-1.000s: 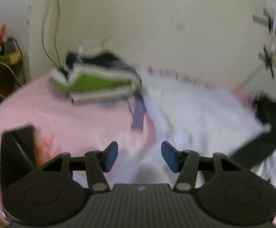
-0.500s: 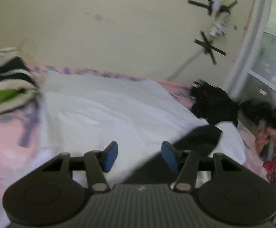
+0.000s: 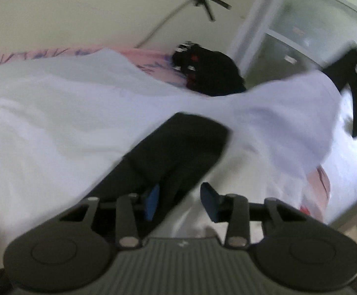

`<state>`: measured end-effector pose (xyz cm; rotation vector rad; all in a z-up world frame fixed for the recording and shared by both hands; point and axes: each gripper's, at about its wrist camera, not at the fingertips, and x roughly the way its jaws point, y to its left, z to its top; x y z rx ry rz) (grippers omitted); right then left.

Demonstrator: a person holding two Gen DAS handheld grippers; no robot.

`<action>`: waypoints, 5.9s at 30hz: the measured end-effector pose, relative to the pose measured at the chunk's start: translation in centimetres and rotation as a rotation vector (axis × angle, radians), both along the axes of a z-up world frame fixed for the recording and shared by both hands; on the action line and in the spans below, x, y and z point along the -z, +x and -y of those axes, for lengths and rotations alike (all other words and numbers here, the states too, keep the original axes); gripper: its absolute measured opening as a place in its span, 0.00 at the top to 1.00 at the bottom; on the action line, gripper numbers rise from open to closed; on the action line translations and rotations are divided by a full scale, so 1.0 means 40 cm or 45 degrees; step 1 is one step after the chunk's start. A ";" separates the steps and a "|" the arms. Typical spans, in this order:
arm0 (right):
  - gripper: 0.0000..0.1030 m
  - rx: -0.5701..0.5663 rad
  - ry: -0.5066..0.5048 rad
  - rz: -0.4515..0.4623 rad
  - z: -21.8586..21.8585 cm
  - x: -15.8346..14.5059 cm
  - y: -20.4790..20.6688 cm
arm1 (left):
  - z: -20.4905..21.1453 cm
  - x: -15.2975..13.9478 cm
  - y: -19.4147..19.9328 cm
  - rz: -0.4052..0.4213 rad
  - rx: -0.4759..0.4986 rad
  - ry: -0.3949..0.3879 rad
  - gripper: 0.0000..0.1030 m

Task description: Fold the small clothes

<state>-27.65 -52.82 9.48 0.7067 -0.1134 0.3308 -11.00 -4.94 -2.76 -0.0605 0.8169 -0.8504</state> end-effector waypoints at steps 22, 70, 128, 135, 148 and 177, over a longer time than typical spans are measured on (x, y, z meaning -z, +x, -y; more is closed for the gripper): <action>0.29 -1.157 -0.844 -0.402 -0.729 0.182 0.241 | -0.484 -0.119 -0.182 0.200 -0.572 -0.183 0.39; 0.60 -1.131 -1.064 -0.666 -0.907 0.057 0.320 | -0.684 -0.003 -0.327 0.012 -0.960 -0.204 0.23; 0.94 -0.601 -0.695 -0.539 -0.406 0.046 0.754 | -0.464 -0.301 0.363 0.253 -0.677 0.170 0.92; 0.90 -0.597 -0.735 -0.690 -0.399 0.186 0.521 | -0.514 -0.154 0.211 0.070 -0.597 0.176 0.88; 0.34 -0.445 -0.515 -0.790 -0.369 0.210 0.526 | -0.594 -0.114 0.294 -0.070 -0.755 0.009 0.45; 0.96 -0.371 -0.580 -0.886 -0.404 0.305 0.691 | -0.447 -0.005 0.413 -0.124 -0.688 0.134 0.92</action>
